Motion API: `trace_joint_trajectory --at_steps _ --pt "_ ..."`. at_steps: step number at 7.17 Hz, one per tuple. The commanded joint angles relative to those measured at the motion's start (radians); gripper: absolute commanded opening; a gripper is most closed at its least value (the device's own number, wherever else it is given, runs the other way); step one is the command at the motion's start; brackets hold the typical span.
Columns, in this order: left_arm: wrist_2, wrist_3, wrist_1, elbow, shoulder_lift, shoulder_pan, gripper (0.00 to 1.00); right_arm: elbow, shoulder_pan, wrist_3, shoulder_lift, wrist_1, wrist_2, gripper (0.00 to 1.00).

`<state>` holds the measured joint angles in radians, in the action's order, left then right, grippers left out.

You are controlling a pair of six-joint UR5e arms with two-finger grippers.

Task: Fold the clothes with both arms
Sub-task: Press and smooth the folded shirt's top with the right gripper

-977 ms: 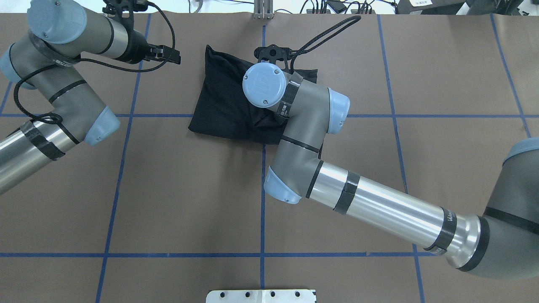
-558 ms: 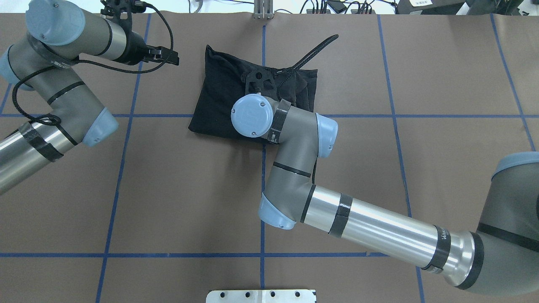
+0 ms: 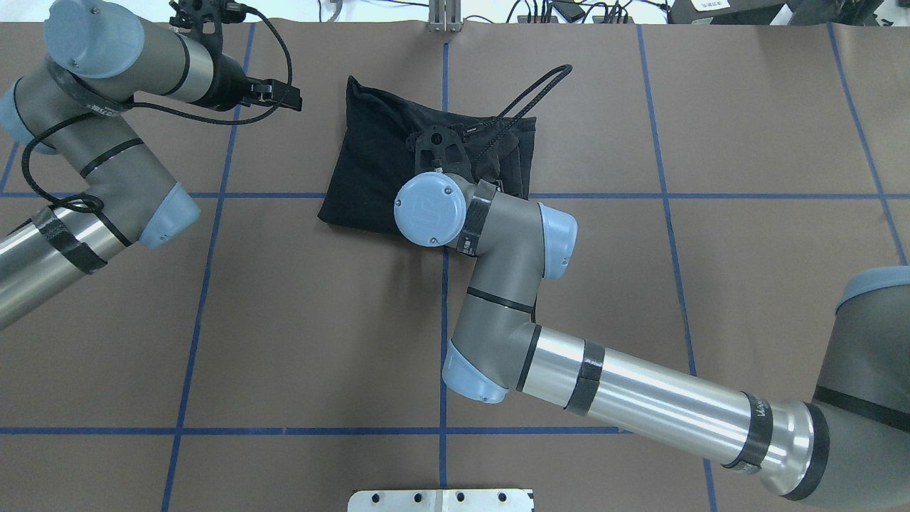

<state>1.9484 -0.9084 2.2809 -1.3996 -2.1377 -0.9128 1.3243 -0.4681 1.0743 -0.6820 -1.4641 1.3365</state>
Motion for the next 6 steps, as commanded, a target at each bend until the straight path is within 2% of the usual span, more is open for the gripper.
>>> trace_joint_trajectory --at_steps 1,2,4,6 --pt "0.000 -0.001 0.002 0.001 -0.001 0.000 1.00 0.066 0.000 -0.083 -0.052 -0.013 0.004 0.31" --pt "0.000 -0.001 0.002 0.001 -0.001 0.000 1.00 0.111 0.000 -0.097 -0.091 -0.016 0.004 0.29" --pt "0.000 -0.001 0.000 0.001 0.001 0.000 1.00 0.110 0.000 -0.099 -0.085 -0.022 0.001 0.17" --pt "0.000 0.000 0.002 0.001 0.005 0.000 1.00 0.107 -0.006 -0.120 -0.079 -0.022 -0.008 0.00"
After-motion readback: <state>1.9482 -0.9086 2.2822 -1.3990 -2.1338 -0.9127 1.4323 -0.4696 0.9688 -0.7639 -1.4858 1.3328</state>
